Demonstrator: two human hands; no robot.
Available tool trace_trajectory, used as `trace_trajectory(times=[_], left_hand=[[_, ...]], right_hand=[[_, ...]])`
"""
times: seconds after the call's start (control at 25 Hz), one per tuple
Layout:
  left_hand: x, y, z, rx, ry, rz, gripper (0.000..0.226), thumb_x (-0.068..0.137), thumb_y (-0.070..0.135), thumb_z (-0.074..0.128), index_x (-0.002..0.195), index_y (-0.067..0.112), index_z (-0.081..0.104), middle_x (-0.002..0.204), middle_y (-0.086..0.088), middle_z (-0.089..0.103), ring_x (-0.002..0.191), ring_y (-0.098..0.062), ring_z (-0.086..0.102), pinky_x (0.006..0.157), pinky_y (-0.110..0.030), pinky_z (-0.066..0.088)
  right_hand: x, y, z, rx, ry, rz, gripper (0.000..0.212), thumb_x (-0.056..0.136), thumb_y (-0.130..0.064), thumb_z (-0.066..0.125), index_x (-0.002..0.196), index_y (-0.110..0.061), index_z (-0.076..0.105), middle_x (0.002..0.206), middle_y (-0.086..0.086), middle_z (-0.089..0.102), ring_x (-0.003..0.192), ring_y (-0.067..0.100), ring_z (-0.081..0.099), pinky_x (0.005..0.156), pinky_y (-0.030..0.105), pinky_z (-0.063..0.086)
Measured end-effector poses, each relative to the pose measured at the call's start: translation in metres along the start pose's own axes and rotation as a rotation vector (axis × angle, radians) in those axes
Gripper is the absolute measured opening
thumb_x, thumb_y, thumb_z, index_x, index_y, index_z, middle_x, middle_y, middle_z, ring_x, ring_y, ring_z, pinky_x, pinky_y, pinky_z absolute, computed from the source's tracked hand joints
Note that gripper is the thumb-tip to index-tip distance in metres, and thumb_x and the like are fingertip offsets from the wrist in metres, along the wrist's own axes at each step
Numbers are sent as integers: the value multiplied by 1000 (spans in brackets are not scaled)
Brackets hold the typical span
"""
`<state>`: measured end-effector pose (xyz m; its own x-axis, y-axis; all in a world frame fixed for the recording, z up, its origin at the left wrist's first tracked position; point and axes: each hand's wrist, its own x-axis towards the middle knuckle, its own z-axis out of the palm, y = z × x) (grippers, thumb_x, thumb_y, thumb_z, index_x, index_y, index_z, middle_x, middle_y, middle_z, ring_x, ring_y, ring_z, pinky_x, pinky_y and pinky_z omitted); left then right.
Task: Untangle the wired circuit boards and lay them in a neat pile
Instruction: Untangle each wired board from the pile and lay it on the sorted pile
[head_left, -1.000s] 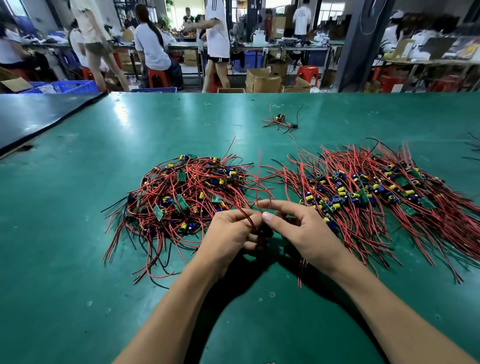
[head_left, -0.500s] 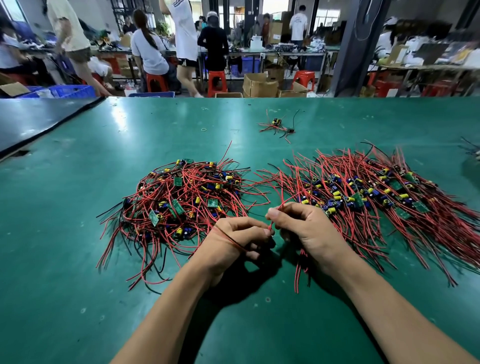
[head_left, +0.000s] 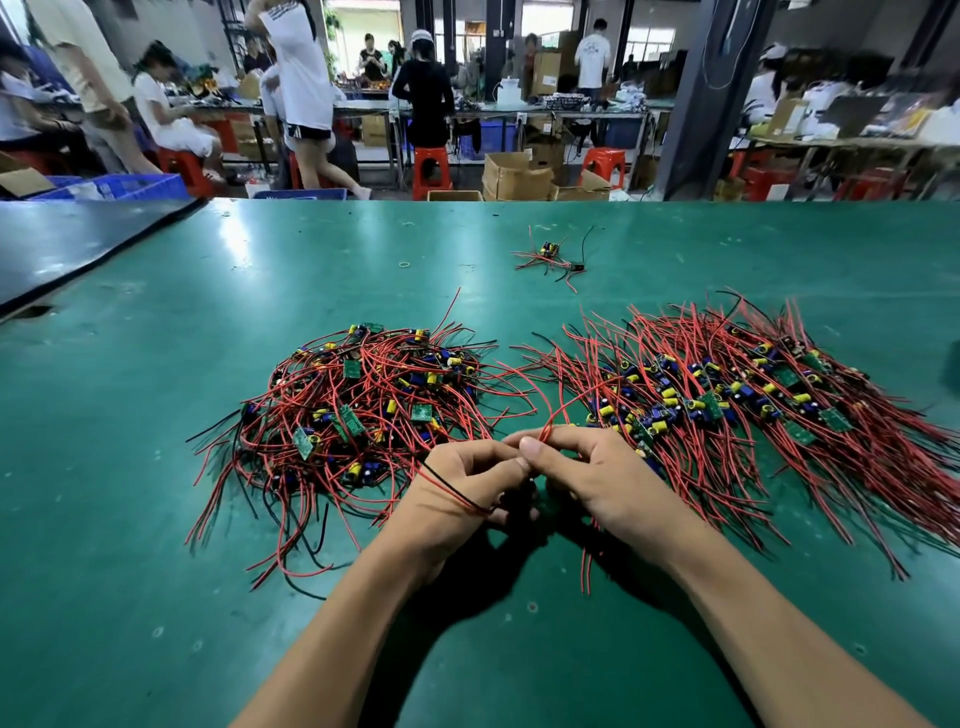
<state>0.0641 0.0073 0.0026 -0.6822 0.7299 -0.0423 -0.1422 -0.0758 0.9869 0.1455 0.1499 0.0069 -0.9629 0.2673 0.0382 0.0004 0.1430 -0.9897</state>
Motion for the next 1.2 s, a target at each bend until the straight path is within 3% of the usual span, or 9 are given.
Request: trace_trajectory(times=[0.08, 0.2, 0.36, 0.52, 0.64, 0.76, 0.92, 1.04, 1.2], left_hand=[[1, -1, 1, 82, 26, 19, 19, 90, 0, 62, 75, 9, 69, 62, -1, 62, 53, -10, 56, 46, -19, 45], [1, -1, 3, 214, 64, 82, 22, 88, -1, 64, 69, 11, 65, 58, 0, 59, 52, -13, 50, 47, -21, 42], [0, -3, 4, 276, 130, 155, 18, 86, 0, 65, 69, 7, 67, 57, -3, 59, 55, -16, 49, 51, -25, 41], [0, -1, 4, 252, 124, 145, 20, 87, 0, 65, 69, 9, 68, 56, 2, 61, 51, -11, 51, 48, -23, 43], [0, 0, 2, 207, 75, 85, 17, 88, 2, 65, 72, 7, 66, 57, 2, 62, 49, -8, 52, 46, -19, 43], [-1, 2, 3, 214, 29, 49, 20, 88, 2, 65, 69, 11, 66, 59, -2, 64, 48, -10, 54, 46, -19, 43], [-2, 4, 6, 182, -15, 16, 22, 87, 0, 65, 67, 12, 67, 58, 0, 64, 48, -9, 54, 45, -19, 44], [-2, 7, 4, 126, 1, -9, 22, 86, 0, 65, 67, 11, 67, 58, -1, 64, 49, -10, 55, 45, -19, 44], [-5, 9, 2, 87, -3, -21, 18, 85, 0, 67, 70, 9, 69, 59, -1, 64, 51, -10, 55, 45, -19, 43]], right_hand=[[0, -2, 0, -92, 54, 32, 22, 95, -34, 66, 97, -16, 78, 82, -1, 75, 70, 14, 67, 63, 28, 53], [1, -4, 2, 6, 40, 215, 28, 98, -37, 62, 89, -13, 74, 57, 1, 51, 45, 11, 42, 43, 21, 35], [-3, -8, 2, 44, 2, 280, 31, 98, -37, 62, 72, -21, 70, 52, 0, 48, 41, 11, 38, 41, 19, 32], [-3, -7, 4, 23, 68, 164, 17, 96, -27, 66, 91, -15, 76, 51, -7, 51, 42, 6, 43, 40, 16, 33], [0, -5, 3, 15, 135, 104, 14, 96, -21, 64, 91, -15, 76, 49, -12, 51, 40, 4, 40, 39, 15, 31], [3, -4, 0, 47, 236, 70, 16, 98, -17, 62, 91, -14, 76, 48, -5, 41, 40, 7, 34, 41, 17, 26], [9, -4, -8, 191, 387, 46, 14, 98, -13, 61, 93, -8, 73, 49, -5, 39, 40, 8, 30, 43, 20, 21], [11, -6, -8, 338, 420, -1, 13, 96, -9, 63, 87, -8, 73, 62, -1, 48, 43, 7, 37, 41, 18, 29], [11, -14, -11, 699, 380, 144, 25, 94, -20, 62, 72, -11, 71, 68, 0, 56, 44, 7, 40, 40, 18, 34]])
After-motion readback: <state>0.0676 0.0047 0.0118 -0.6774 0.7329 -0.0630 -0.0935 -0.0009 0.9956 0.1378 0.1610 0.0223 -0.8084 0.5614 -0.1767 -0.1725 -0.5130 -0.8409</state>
